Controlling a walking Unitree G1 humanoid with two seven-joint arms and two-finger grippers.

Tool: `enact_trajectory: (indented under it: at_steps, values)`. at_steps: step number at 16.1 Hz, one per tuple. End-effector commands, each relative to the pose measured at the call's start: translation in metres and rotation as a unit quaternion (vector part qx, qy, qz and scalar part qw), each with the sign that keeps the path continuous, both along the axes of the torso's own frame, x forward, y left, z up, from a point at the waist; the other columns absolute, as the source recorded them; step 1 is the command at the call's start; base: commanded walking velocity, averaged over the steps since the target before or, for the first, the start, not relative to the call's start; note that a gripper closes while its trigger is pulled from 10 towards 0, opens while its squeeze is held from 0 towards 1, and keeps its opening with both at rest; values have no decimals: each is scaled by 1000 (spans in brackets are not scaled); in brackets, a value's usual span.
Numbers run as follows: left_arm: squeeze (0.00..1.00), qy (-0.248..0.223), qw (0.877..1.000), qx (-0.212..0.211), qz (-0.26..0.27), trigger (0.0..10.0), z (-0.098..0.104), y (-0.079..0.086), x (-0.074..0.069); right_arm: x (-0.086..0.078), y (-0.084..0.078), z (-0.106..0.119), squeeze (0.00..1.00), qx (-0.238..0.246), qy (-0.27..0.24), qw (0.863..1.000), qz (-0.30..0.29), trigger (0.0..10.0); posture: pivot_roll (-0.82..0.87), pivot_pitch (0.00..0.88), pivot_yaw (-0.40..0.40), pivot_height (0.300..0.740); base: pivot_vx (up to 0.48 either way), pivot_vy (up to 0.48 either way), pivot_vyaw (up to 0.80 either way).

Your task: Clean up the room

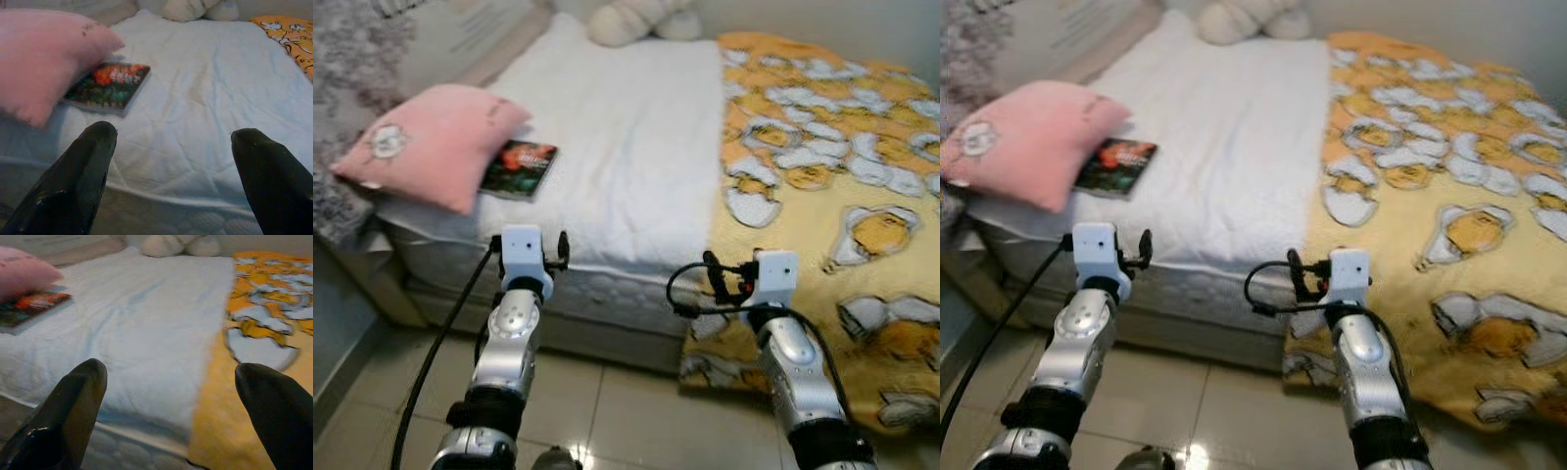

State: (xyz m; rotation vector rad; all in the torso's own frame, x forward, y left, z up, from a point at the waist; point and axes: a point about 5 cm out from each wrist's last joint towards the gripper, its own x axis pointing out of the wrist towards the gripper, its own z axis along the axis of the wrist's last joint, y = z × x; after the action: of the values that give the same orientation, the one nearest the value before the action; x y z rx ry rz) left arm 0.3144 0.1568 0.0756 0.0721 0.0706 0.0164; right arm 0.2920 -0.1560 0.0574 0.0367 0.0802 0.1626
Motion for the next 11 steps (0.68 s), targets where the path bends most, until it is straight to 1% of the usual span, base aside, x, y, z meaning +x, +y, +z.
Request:
enact_trajectory:
  at_steps: [1,2,4,5,6,7,8,11]
  values:
    - [0,-19,999,15,-22,10000,8,-10,2,-4,-11,-4,0,2,8,1000,-14,10000,90,0,-40,740,0,0,0]
    - [0,-19,1000,13,-11,10000,9,-9,2,-4,-15,-5,0,6,10,1000,-19,10000,89,0,-40,740,0,-450,0]
    - [0,-16,999,39,11,10000,8,-8,2,-4,-19,-5,0,18,14,999,-30,10000,85,0,-39,740,0,-450,0]
    - [0,-10,999,35,17,10000,6,-7,0,-4,-19,-5,0,20,15,999,-31,10000,87,0,-39,740,0,-450,0]
    - [0,1,999,33,25,10000,3,-8,-6,-4,-17,-6,0,18,15,999,-26,10000,91,0,-39,740,0,-450,0]
    - [0,9,999,40,25,10000,1,-10,-11,-5,-16,-6,0,17,16,999,-22,10000,93,0,-38,740,0,-450,0]
    - [0,12,999,40,23,10000,0,-10,-11,-5,-15,-7,0,17,17,999,-21,10000,93,0,-38,740,0,-446,0]
    - [0,6,999,46,16,10000,2,-11,-10,-4,-11,-8,0,17,18,1000,-10,10000,95,0,-31,740,0,-449,0]
